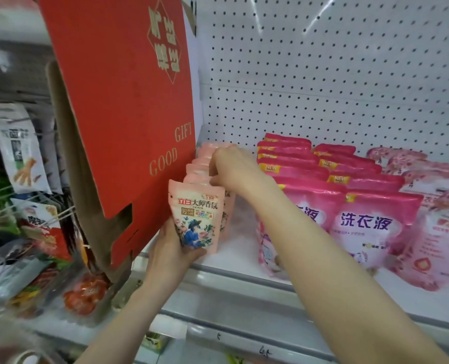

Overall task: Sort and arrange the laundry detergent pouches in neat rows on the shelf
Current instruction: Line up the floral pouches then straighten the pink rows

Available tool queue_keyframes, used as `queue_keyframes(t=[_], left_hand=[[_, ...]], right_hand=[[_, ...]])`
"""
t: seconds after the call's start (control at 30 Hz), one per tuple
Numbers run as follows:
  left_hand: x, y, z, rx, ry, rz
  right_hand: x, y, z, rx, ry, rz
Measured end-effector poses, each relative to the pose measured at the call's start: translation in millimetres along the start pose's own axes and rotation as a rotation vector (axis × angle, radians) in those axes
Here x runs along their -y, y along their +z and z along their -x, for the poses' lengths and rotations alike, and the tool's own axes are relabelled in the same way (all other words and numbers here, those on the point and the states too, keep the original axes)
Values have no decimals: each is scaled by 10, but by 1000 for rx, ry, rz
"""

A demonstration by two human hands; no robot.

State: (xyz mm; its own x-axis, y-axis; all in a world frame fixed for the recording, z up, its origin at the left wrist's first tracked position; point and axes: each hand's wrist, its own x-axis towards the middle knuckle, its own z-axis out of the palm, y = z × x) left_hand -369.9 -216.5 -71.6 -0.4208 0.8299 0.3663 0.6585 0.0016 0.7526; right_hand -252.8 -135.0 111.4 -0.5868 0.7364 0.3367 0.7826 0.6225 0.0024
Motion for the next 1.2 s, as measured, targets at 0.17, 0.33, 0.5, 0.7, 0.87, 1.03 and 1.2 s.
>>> queue_keyframes(t=[0.17, 0.33, 0.5, 0.7, 0.87, 1.03, 1.2], left_hand=[[-16, -16, 11, 21, 21, 5], [-34, -25, 3, 37, 1, -11], [-147, -86, 113, -33, -6, -74], [-577, -286, 53, -290, 515, -304], [-809, -305, -256, -237, 585, -378], [-908, -314, -286, -255, 527, -374], [-1051, -242, -284, -251, 599, -282]], right_hand=[[24, 82, -74, -73, 47, -57], [-1, 140, -72, -25, 47, -161], [-67, -44, 113, -159, 20, -211], [-677, -309, 1057, -472, 108, -231], [-991, -220, 1244, -311, 167, -132], [-991, -85, 1185, -403, 51, -166], [-1086, -168, 1293, -405, 34, -144]])
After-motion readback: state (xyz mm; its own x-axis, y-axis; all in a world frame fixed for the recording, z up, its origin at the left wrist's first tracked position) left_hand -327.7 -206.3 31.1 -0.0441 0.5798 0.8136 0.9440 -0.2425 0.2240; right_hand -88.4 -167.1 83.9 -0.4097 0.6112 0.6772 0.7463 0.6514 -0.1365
